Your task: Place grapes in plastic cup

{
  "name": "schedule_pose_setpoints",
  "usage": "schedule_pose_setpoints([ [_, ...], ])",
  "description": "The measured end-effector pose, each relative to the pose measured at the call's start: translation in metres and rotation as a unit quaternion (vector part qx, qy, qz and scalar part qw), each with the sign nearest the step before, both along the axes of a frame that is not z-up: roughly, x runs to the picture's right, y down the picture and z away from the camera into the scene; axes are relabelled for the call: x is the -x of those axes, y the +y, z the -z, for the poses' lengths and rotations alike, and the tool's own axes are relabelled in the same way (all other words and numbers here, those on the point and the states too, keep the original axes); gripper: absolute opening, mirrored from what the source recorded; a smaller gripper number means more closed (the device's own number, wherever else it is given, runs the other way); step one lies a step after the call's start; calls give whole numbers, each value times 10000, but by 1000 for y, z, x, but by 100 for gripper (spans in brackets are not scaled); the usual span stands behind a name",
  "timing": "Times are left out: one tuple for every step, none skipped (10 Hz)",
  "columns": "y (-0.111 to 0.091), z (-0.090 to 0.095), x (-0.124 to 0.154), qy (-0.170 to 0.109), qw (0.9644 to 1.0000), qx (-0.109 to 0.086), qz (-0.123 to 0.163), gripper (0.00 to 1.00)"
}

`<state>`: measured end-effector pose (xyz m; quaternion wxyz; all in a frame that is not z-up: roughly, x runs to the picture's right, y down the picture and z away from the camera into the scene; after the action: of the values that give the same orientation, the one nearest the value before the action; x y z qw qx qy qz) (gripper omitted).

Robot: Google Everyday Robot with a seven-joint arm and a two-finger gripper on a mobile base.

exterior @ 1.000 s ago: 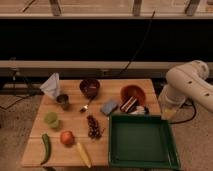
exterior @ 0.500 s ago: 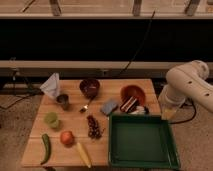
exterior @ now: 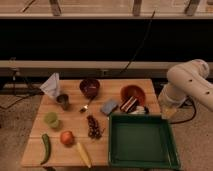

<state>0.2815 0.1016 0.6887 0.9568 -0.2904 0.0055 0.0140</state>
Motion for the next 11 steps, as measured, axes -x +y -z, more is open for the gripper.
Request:
schedule_pose_setpoints([
  [-7,-7,14,-168,9998,29,74,65],
  [-10,-12,28,-279,9995,72,145,65],
  [-15,-19,48,-422,9988,95,235,65],
  [-19,-27,75,-593,9975,134,367,65],
  [-22,-32,99,-742,9960,138,487,65],
  [-26,-40,130,-934,9932,119,692,65],
  [-26,-45,154,-1091,9903,111,856,65],
  [-26,-50,173,-1221,9873,89,1011,65],
  [-24,-59,202,-1464,9812,88,1257,65],
  [-20,-69,225,-1679,9747,92,1474,65],
  [-16,-78,243,-1870,9677,97,1688,65],
])
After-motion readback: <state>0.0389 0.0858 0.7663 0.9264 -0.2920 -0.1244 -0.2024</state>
